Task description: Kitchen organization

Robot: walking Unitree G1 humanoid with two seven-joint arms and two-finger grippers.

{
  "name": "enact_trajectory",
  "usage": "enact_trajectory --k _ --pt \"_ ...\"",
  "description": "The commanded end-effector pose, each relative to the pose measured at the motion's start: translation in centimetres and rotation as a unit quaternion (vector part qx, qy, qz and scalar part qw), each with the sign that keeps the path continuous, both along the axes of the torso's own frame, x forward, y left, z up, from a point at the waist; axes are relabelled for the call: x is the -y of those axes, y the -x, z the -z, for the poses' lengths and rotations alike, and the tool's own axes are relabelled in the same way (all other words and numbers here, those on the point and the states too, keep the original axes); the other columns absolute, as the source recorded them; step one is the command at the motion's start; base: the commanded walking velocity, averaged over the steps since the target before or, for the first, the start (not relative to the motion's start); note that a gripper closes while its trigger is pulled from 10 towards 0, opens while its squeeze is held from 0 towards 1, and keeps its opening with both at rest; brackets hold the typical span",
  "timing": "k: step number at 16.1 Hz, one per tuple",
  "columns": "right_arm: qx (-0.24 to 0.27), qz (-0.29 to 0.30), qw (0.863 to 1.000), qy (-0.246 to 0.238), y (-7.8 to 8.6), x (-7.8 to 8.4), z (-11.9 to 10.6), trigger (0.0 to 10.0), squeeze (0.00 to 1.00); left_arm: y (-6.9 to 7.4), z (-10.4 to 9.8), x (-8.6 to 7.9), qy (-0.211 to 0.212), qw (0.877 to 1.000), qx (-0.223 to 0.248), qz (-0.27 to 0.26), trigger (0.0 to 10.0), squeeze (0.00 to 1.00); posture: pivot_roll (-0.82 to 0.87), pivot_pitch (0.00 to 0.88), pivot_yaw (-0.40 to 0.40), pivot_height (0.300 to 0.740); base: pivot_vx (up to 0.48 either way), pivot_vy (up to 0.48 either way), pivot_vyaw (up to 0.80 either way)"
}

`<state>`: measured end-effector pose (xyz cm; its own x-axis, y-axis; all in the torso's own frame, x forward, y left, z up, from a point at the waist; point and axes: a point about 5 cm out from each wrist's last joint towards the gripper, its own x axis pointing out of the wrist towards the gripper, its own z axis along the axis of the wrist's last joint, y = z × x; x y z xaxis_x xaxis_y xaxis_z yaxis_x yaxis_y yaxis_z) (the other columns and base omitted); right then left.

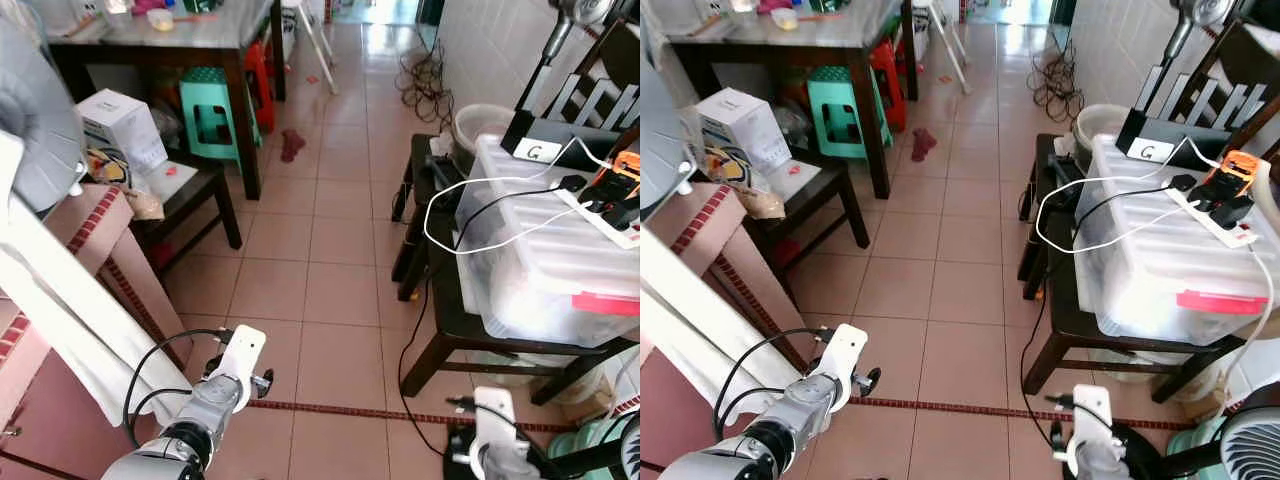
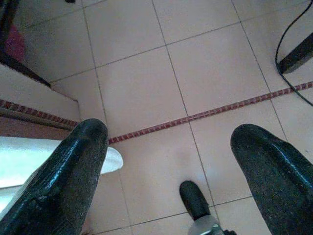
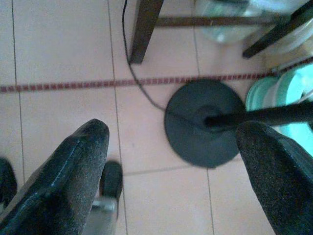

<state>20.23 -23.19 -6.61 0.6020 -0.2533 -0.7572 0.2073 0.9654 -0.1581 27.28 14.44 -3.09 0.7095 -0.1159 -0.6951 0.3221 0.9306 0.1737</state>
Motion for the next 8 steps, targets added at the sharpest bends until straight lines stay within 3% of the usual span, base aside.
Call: enact_trajectory --k 1,3,5,8 --pt "0.035 0.027 0.999 -0.005 -1.1 0.6 -0.9 10.0 0.0 -1.1 -1.0 0.2 0.004 1.0 0.028 0.009 10.0 0.0 0.05 0.0 0.016 0.74 0.0 0.0 0.0" --pt "0.08 0.032 0.996 -0.016 -2.6 0.6 -1.9 10.0 0.0 -2.0 -1.9 0.8 0.03 0.998 0.055 0.015 10.0 0.0 0.05 0.0 0.017 0.74 0.0 0.0 0.0" --pt "0.171 0.023 0.984 -0.04 -5.4 0.2 -4.3 10.0 0.0 -3.7 -4.1 1.8 0.08 0.989 0.116 0.047 10.0 0.0 0.04 0.0 0.021 0.74 0.0 0.0 0.0" --pt "0.262 -0.003 0.962 -0.078 -7.0 -0.9 -6.8 10.0 0.0 -5.2 -6.7 1.7 0.085 0.973 0.206 0.054 10.0 0.0 0.04 0.0 0.031 0.74 0.0 0.0 0.0"
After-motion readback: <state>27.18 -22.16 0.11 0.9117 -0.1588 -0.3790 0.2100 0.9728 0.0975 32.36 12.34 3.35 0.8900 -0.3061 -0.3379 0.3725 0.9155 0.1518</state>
